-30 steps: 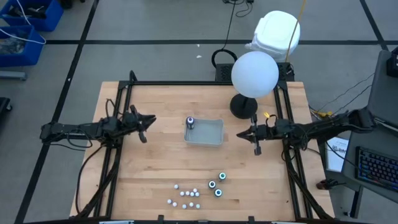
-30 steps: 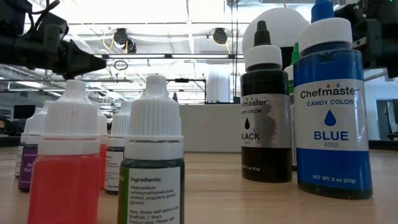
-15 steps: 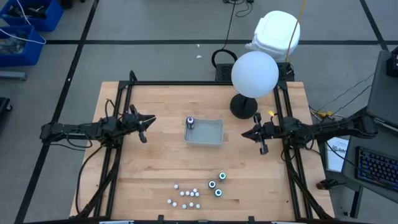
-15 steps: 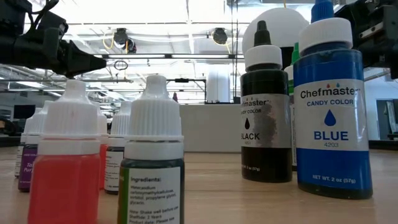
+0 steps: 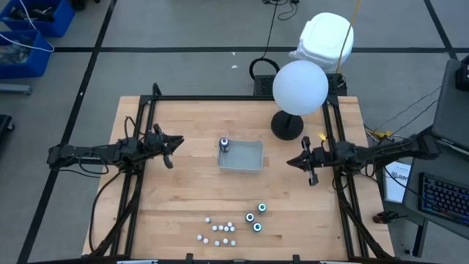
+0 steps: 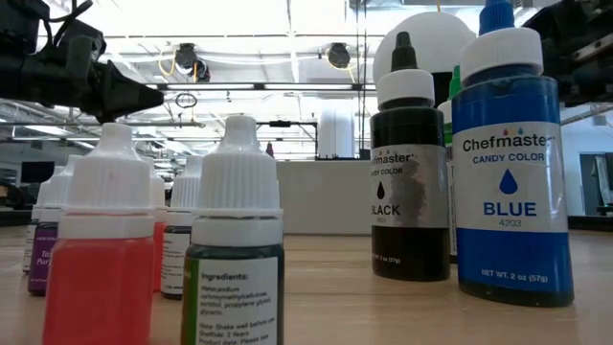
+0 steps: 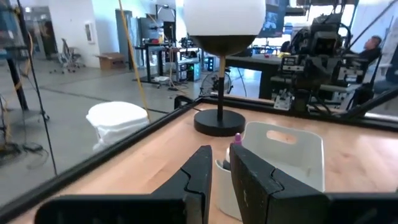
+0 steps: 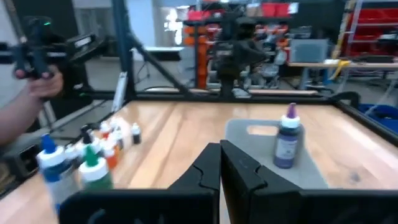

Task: Pick & Place food coloring
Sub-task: Put the large black food coloring bottle into the gray bin

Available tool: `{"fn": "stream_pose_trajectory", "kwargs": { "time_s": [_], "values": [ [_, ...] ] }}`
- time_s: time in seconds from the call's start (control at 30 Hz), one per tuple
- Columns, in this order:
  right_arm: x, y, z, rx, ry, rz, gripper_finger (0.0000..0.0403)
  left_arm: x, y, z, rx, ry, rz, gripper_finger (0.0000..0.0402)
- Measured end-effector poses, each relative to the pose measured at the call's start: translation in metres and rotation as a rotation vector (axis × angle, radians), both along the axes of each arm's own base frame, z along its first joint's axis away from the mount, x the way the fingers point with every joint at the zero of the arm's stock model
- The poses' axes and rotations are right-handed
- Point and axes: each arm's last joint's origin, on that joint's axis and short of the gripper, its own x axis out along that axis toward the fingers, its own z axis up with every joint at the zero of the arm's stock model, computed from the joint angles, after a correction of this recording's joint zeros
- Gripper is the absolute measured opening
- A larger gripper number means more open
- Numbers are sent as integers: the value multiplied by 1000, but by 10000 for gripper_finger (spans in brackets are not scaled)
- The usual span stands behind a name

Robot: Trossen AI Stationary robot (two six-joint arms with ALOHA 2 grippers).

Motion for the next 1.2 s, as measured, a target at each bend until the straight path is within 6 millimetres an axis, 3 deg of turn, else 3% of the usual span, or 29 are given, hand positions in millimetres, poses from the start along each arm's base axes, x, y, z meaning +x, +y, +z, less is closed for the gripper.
{"fn": "stream_pose_trajectory", "kwargs": {
  "time_s": [0.63, 1.2],
  "values": [
    [-22, 8, 9, -94, -114, 83, 0, 0, 0, -5, -10, 47, -7, 63],
    [-22, 7, 6, -150, -84, 78, 0, -1, 2, 2, 19, -10, 66, 63]
  ]
}}
